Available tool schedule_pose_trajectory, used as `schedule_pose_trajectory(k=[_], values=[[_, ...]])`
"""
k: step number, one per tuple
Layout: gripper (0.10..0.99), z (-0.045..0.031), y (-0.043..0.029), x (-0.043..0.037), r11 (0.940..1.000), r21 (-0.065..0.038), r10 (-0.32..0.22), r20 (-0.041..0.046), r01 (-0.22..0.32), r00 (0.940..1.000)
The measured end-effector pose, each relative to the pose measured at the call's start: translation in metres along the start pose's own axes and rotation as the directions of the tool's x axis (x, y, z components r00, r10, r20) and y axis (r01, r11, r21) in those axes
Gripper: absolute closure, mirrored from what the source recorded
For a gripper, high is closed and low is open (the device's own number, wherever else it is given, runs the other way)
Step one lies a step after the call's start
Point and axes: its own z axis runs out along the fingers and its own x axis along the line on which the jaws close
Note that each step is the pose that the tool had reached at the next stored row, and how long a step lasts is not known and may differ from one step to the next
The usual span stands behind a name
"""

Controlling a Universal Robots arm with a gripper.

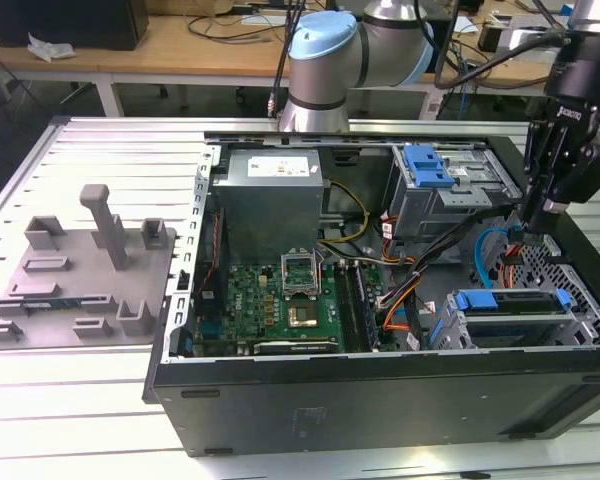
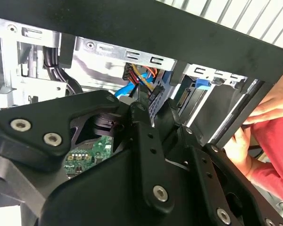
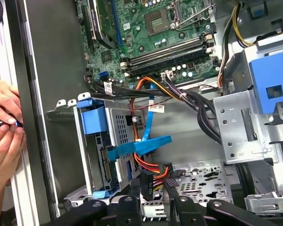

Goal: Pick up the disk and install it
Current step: 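Insert the first disk wire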

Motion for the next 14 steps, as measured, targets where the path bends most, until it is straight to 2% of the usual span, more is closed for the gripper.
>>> schedule_pose_trajectory(k=[12, 13, 14], values=[[0.757, 0.0125, -0.0005, -0.0030, 1.0000, 0.000, 0.000, -0.0003, 0.000, 1.0000], [0.773, 0.0130, -0.0005, -0.0029, 1.0000, 0.000, 0.000, -0.0001, 0.000, 1.0000], [0.902, 0.0133, -0.0006, -0.0028, 1.0000, 0.000, 0.000, 0.0000, 0.000, 1.0000]])
